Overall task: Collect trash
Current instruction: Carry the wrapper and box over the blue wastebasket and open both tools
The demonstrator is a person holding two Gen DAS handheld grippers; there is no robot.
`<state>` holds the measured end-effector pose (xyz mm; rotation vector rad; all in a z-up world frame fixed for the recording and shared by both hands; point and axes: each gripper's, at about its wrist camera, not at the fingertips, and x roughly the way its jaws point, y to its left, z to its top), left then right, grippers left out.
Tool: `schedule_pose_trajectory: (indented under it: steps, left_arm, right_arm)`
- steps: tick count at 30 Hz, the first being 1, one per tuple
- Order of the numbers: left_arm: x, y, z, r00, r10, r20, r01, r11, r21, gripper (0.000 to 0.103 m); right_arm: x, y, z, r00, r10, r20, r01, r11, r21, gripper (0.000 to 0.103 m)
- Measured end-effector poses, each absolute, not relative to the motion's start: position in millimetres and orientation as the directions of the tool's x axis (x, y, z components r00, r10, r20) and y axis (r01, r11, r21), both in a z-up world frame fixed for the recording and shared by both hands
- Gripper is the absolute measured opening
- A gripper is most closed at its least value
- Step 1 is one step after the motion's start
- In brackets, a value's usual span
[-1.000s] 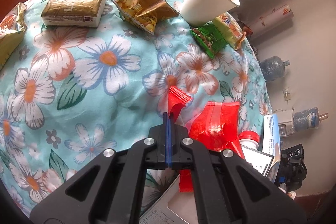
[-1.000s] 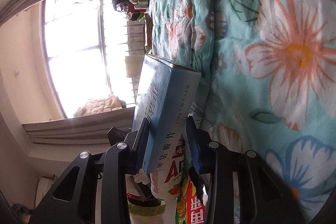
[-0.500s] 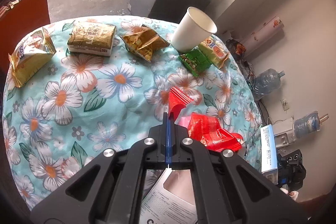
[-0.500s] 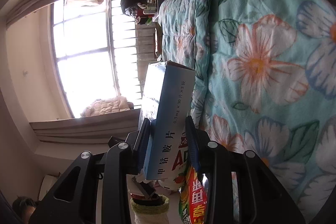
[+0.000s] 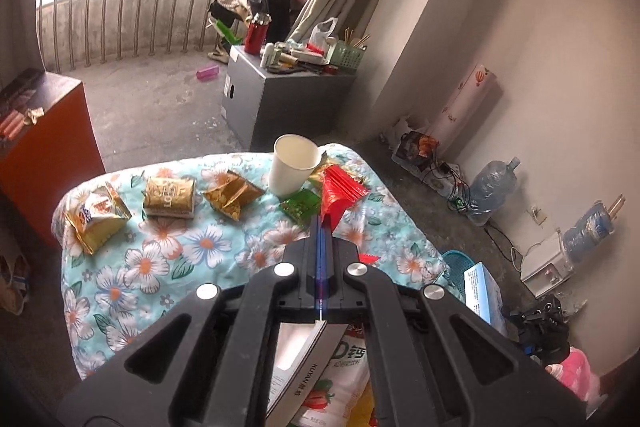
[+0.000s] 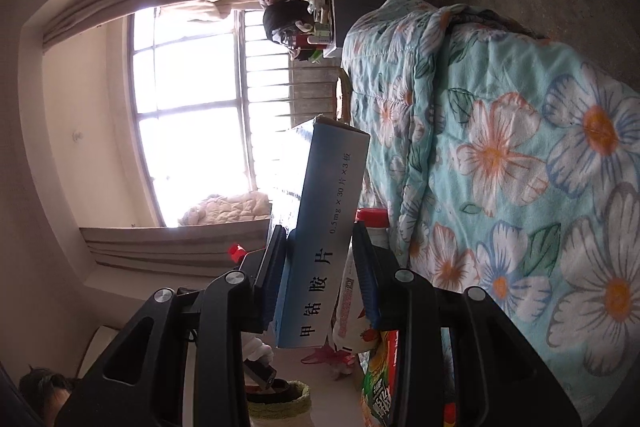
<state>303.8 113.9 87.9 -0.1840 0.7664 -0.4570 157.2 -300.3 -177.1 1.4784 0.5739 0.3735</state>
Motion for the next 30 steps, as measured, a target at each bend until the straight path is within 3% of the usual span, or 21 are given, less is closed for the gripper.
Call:
schedule_pose_trajectory:
  steps: [16, 25, 30]
  left_arm:
    - [231.3, -30.7, 133.8, 0.562, -0.550, -0.617, 0.535, 0.811, -0.235, 0.000]
    - [215.2, -157.8, 110.9, 0.425, -0.621, -0.658, 0.674, 0.702, -0.227, 0.000]
    - [206.0, -241.9, 94.3, 0.419, -0.598, -0.683, 0.753, 0.650, -0.107, 0.000]
  right_arm:
    - [57.5, -382.4, -164.7, 0.917, 0.398, -0.011, -0.002, 0.032, 0.999, 0.033]
    - [9.9, -440.0, -147.6, 0.981, 0.186, -0.058, 0.027, 0.162, 0.986, 0.033]
    - [-8.4, -486.4, -142.2, 0.990, 0.007, -0.138, 0.131, 0.262, 0.956, 0.032]
